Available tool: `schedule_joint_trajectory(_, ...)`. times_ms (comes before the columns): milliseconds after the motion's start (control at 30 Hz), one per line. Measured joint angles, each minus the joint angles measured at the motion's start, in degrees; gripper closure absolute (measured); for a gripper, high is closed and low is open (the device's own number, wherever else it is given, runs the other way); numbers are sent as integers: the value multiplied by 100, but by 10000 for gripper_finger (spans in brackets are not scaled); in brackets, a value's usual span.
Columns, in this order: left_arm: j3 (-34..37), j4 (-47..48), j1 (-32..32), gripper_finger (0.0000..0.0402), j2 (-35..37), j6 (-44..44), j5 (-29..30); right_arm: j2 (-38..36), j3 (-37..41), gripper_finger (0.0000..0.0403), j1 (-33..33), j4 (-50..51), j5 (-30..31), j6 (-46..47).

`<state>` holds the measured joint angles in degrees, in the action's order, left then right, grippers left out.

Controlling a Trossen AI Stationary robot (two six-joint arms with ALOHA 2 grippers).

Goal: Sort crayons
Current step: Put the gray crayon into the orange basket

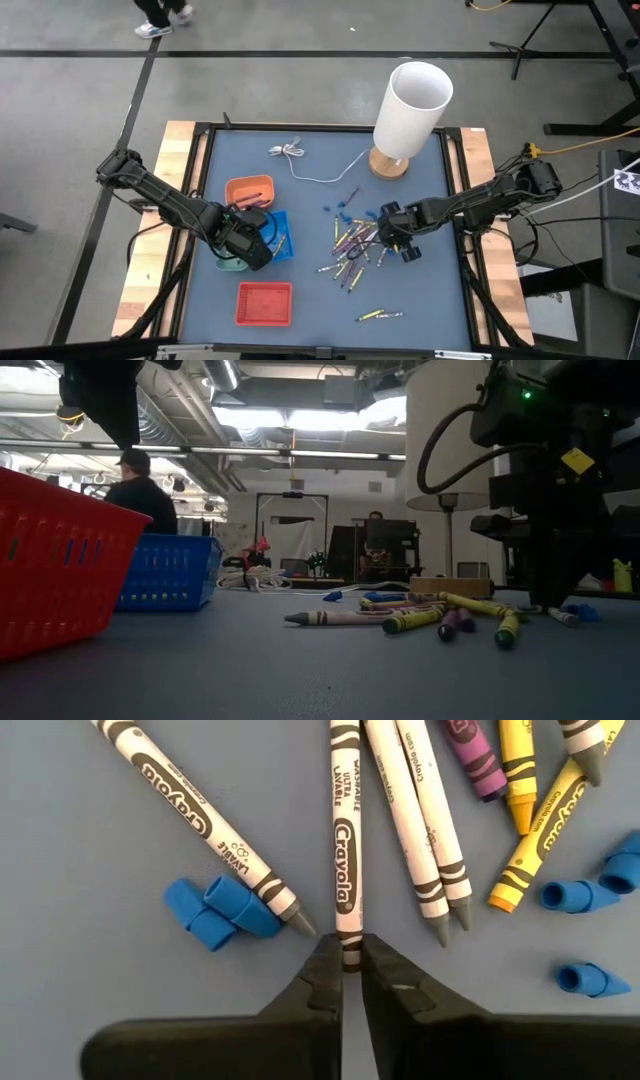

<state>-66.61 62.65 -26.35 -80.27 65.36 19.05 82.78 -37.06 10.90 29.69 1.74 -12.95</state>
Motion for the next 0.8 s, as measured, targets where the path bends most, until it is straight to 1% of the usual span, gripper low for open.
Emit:
schedule_joint_trajectory(167, 0, 0, 1, 296, 0, 0, 0, 14, -107, 383, 0, 94, 35, 0)
schedule_joint_trajectory(300, 0, -2, 2, 296, 2, 0, 0, 20, -413, 385, -9, 323, 83, 0)
schedule_joint_trajectory(533, 0, -94, 0, 296, 0, 0, 0, 17, -1258, 385, -9, 1204, 57, 0)
schedule_joint_trajectory(633, 0, -94, 2, 296, 0, 0, 0, 16, -1648, 385, -9, 1432, 42, 24)
schedule_joint_trajectory(800, 0, -92, 2, 296, 0, 0, 37, 9, -2152, 385, -7, 1214, 14, 240)
